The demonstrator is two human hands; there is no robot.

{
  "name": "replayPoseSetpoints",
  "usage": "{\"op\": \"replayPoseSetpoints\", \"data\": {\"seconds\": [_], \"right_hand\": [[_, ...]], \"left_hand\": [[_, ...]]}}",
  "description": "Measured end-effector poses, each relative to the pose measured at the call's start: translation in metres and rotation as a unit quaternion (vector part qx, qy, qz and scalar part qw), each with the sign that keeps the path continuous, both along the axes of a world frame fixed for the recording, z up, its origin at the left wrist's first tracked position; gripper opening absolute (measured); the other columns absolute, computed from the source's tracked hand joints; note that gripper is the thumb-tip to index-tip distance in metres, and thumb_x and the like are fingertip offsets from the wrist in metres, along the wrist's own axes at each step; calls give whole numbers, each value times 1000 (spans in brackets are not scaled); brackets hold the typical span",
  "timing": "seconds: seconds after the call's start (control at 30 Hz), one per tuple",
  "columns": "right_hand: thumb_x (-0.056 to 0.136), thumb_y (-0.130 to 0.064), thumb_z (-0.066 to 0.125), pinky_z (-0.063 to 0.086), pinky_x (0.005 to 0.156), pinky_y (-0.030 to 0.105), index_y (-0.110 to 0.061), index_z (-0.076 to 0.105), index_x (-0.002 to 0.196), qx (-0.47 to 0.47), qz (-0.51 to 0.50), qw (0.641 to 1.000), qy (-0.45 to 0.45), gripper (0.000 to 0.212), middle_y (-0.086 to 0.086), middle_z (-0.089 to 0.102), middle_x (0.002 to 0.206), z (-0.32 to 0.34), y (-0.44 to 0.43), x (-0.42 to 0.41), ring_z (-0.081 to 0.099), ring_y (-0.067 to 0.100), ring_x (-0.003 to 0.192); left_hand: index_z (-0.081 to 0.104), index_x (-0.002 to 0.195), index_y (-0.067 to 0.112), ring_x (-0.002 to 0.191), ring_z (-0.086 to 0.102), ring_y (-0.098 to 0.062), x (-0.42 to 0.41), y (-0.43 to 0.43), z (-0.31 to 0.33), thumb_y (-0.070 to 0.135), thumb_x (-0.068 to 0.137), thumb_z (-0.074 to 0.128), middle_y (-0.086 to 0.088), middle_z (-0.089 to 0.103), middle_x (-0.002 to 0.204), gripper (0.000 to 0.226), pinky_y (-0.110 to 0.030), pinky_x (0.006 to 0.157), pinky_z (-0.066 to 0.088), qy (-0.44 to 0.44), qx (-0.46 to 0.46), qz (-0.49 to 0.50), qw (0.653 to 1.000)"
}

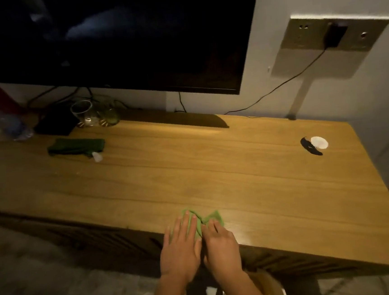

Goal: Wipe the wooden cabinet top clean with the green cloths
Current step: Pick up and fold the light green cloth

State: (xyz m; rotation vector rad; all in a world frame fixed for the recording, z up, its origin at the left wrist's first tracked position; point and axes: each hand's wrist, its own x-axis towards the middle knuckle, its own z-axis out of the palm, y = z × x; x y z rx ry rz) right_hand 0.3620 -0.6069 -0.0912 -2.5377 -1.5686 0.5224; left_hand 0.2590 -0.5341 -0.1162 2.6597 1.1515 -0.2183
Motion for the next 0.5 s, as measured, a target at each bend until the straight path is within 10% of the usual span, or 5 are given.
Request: {"op": "replayPoseSetpoints", "data": {"seconds": [0.17,0.27,0.37,0.5], "right_hand": [[85,-19,53,49,87,29,-27,68,119,67,-59,984,151,38,0,73,110,31,48,-61,67,24,100],[79,-12,63,43,88,8,-28,74,111,128,-85,955,255,37,-13,75,108,55,71,-94,66,7,100],[74,-12,73,51,87,18,-31,76,102,140,-91,925,341,34,-21,74,97,74,87,-120,66,-3,94],[71,-14,81,55,84,30,-26,74,95,141,-97,886,432,28,-12,74,92,97,102,-147,68,5,89]], "left_hand": [[27,154,20,151,7,-13,-71,27,15,32,102,45,0,12,164,57,-19,115,8,-231,-141,182,945],[40,147,11,136,43,-20,-113,52,39,22,88,72,-7,43,149,69,-23,108,31,-366,-254,346,826],[64,124,11,94,71,-17,-155,81,74,19,75,84,-4,76,104,53,-25,76,54,-410,-429,420,687],[77,101,13,92,73,-25,-205,114,121,39,76,80,-11,77,96,36,-37,82,57,-378,-497,376,684]]}}
